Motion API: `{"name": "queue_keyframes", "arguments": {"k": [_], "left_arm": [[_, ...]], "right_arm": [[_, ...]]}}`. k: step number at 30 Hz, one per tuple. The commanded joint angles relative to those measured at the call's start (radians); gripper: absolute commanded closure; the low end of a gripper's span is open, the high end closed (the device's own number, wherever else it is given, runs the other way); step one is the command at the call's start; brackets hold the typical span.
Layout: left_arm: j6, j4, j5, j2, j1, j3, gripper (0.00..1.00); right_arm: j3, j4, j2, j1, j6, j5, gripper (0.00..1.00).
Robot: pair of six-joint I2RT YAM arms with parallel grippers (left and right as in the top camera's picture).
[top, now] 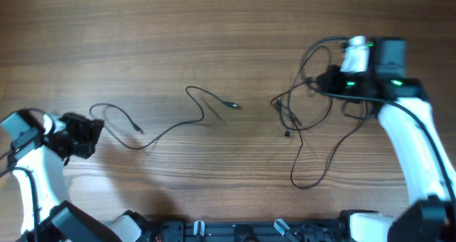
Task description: Untangle cables
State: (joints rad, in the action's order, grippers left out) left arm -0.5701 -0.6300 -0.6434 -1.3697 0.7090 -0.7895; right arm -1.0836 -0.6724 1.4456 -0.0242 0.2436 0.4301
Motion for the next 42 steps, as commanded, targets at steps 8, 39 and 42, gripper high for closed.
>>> {"name": "queue_keyframes", "arguments": {"k": [8, 39, 42], "left_arm": [[0.253, 0.172, -0.356, -0.003, -0.331, 0.002, 0.96], [0.249, 0.189, -0.352, 0.007, -0.762, -0.007, 0.31], [0.249, 0.188, -0.408, 0.025, -0.758, -0.007, 0.26]], "right_arm": [[0.011, 0.006, 0.298, 0.293, 0.021, 0.014, 0.00], [0.080, 0.164, -0.027, 0.389, 0.416, 0.012, 0.00], [0.097, 0.216, -0.019, 0.422, 0.504, -0.006, 0.00]]}}
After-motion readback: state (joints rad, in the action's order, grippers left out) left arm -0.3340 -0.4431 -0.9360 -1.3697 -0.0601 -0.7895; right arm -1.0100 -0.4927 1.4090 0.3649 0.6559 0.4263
